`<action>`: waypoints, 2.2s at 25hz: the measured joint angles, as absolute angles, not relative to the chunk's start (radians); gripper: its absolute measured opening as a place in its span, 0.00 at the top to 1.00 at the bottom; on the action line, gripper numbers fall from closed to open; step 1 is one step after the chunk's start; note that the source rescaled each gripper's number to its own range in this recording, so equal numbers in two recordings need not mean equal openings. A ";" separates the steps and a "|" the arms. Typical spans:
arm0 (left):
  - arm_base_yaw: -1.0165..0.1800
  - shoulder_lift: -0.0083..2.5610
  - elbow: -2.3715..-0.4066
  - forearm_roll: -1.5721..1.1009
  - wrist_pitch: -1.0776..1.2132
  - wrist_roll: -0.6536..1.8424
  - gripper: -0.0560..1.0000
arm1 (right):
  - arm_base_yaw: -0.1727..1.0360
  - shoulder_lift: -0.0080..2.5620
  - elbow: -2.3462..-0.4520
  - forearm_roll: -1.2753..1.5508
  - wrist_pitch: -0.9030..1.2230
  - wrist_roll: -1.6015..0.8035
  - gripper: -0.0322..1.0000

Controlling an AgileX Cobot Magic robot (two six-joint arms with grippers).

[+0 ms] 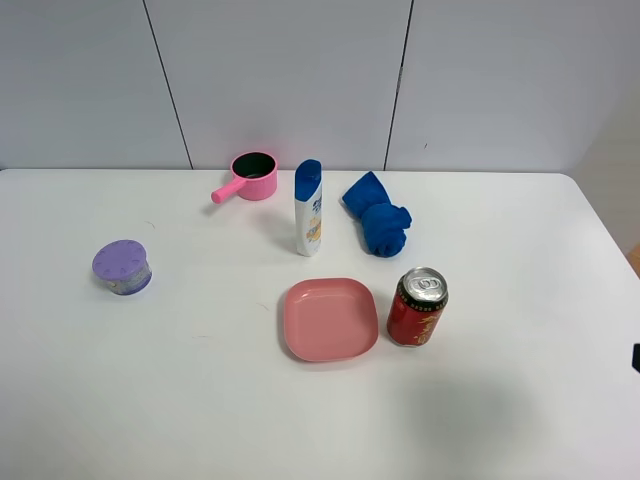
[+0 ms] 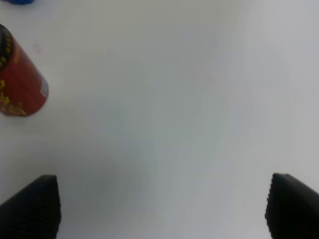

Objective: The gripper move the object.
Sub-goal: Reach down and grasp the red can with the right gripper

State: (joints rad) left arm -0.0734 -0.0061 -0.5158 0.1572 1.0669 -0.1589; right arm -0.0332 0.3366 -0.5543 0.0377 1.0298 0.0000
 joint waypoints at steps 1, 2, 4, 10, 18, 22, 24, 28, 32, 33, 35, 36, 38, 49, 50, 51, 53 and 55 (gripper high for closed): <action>-0.073 -0.006 -0.516 0.157 1.067 -0.159 0.00 | -0.033 0.367 -0.581 0.051 1.012 0.000 0.01; -0.073 -0.006 -0.516 0.157 1.067 -0.159 0.00 | -0.033 0.399 -0.615 0.064 0.987 0.000 0.01; -0.073 -0.006 -0.516 0.157 1.067 -0.159 0.00 | -0.033 0.470 -0.683 0.075 0.955 -0.007 0.01; -0.073 -0.006 -0.516 0.157 1.067 -0.159 0.00 | -0.033 0.741 -0.816 0.108 0.923 -0.049 0.01; -0.073 -0.006 -0.516 0.157 1.067 -0.159 0.00 | 0.074 0.989 -0.825 0.350 0.889 -0.399 0.01; -0.073 -0.006 -0.516 0.157 1.067 -0.159 0.00 | 0.238 1.056 -0.825 0.247 0.874 -0.426 0.01; -0.073 -0.006 -0.516 0.157 1.067 -0.159 0.00 | 0.317 1.079 -0.825 0.155 0.871 -0.427 0.01; -0.073 -0.006 -0.516 0.157 1.067 -0.159 0.00 | 0.393 1.091 -0.825 0.000 0.834 -0.429 0.01; -0.073 -0.006 -0.516 0.157 1.067 -0.159 0.00 | 0.400 1.092 -0.826 -0.058 0.843 -0.433 0.01; -0.073 -0.006 -0.516 0.157 1.067 -0.159 0.00 | 0.400 1.092 -0.826 -0.072 0.852 -0.433 0.01; -0.073 -0.006 -0.516 0.157 1.067 -0.159 0.00 | 0.400 1.092 -0.826 -0.111 0.870 -0.433 0.01; -0.073 -0.006 -0.516 0.157 1.067 -0.159 0.00 | 0.400 1.092 -0.826 -0.139 0.873 -0.428 0.01; -0.073 -0.006 -0.516 0.157 1.067 -0.159 0.00 | 0.400 1.092 -0.826 -0.189 0.872 -0.415 0.01; -0.073 -0.006 -0.516 0.157 1.067 -0.159 0.00 | 0.400 1.095 -0.826 -0.097 0.763 -0.125 0.01; -0.073 -0.006 -0.516 0.157 1.068 -0.159 0.00 | 0.400 1.104 -0.826 -0.086 0.770 -0.036 0.01; -0.073 -0.006 -0.516 0.157 1.068 -0.159 0.00 | 0.400 1.118 -0.828 -0.087 0.778 0.026 0.01; -0.073 -0.006 -0.516 0.157 1.068 -0.159 0.00 | 0.400 1.165 -0.828 -0.101 0.808 0.145 0.01; -0.073 -0.006 -0.516 0.157 1.068 -0.159 0.00 | 0.400 1.222 -0.828 -0.120 0.821 0.204 0.01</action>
State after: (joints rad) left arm -0.0734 -0.0061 -0.5158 0.1572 1.0679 -0.1589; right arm 0.4002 1.2216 -0.8278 -0.1200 0.8211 0.2042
